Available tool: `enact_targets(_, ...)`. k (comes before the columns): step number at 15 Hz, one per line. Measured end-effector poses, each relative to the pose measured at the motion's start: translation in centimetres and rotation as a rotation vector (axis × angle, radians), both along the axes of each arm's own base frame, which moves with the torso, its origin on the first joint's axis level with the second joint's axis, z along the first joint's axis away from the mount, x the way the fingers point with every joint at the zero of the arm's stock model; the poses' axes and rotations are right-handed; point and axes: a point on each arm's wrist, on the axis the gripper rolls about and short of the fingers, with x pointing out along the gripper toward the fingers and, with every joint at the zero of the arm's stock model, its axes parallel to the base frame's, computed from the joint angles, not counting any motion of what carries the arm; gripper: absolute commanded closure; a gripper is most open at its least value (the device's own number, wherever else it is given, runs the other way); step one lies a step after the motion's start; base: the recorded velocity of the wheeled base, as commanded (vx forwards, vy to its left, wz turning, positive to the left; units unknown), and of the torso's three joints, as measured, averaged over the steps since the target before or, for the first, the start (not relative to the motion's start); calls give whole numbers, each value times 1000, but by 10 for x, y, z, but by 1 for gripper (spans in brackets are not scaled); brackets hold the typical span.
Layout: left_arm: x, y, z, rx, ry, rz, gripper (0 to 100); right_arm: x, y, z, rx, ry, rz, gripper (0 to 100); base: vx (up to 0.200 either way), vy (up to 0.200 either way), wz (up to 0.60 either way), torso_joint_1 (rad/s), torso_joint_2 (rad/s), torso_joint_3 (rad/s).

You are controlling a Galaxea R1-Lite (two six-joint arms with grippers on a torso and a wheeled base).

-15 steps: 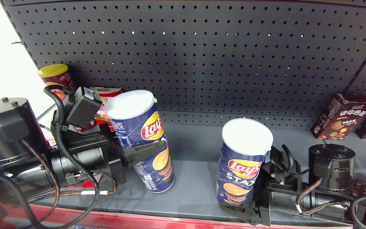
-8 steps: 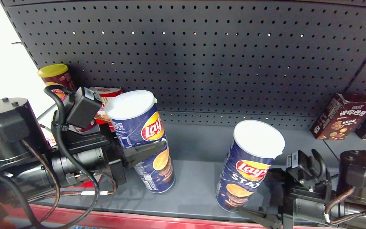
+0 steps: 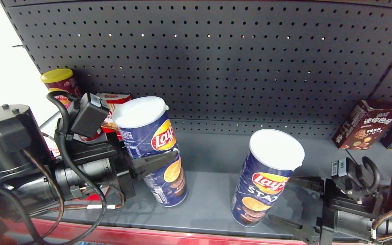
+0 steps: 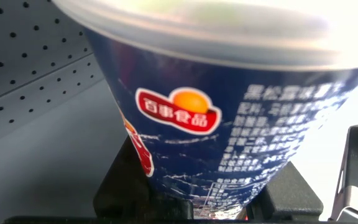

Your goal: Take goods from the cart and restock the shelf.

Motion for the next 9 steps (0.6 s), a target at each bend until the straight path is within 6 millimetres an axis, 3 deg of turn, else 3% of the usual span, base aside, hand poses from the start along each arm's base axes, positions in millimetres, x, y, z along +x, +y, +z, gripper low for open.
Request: enact_targets(9,0,0,0,1,2,0,100,11,-1,3,4,-8,-29,0,0,0,0,0,0,0)
